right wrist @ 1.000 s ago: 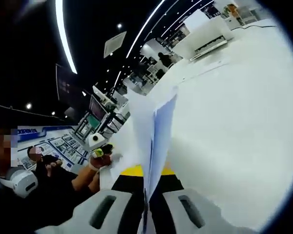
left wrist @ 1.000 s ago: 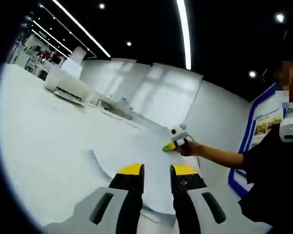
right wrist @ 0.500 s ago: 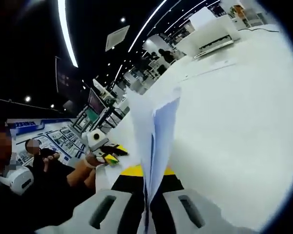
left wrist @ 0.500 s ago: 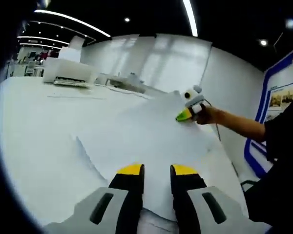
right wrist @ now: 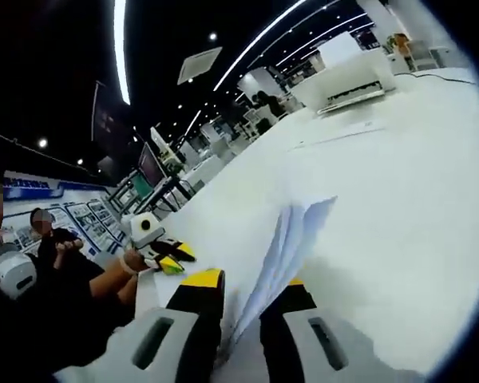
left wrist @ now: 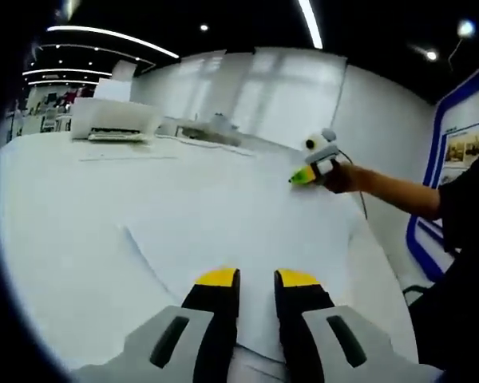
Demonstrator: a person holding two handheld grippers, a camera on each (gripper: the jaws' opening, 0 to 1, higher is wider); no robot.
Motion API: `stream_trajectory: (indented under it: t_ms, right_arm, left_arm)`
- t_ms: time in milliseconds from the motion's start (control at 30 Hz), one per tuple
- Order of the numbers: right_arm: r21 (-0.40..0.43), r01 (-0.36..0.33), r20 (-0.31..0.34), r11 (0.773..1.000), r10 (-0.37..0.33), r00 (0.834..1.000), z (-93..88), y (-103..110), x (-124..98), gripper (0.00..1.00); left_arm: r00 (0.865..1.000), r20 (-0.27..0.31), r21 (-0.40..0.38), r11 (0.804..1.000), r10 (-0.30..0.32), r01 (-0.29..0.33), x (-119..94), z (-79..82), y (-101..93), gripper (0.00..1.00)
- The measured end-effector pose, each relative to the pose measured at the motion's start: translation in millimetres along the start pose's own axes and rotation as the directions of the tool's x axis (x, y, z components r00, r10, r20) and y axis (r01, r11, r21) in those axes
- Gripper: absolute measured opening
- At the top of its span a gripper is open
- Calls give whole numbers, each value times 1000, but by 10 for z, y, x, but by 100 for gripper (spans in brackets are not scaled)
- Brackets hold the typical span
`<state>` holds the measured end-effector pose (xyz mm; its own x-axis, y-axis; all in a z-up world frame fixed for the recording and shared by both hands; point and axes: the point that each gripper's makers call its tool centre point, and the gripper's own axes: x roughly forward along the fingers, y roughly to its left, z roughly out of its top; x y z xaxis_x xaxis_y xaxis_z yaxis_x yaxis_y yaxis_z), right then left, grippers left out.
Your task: Organize the stack of printing papers by aligning and flattening the scattered papers on the table
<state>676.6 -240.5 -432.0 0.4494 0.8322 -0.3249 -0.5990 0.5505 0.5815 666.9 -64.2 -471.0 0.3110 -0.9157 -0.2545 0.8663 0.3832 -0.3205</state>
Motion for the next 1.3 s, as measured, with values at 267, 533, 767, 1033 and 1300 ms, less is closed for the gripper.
stream_trajectory:
  t_ms: [267, 533, 767, 1033, 1300]
  right_arm:
    - [-143, 228, 169, 963, -204, 964, 449, -243, -739, 21]
    - [-321, 242, 217, 916, -177, 960, 361, 177, -546, 21]
    - [-379, 128, 61, 916, -114, 992, -431, 456, 555, 9]
    - [-319, 174, 62, 931, -163, 985, -475, 303, 697, 0]
    - [-340, 270, 105, 901, -249, 963, -586, 80, 326, 0]
  left_arm:
    - [1000, 3, -18, 1000, -10, 10, -7, 10, 41, 23]
    - [1000, 8, 13, 1000, 0, 0, 18, 1, -39, 24]
    - [1000, 12, 13, 1000, -3, 3, 25, 2, -76, 24]
    - [1000, 19, -10, 1000, 3, -3, 20, 18, 28, 23]
    - [1000, 23, 3, 1000, 10, -10, 27, 8, -36, 23]
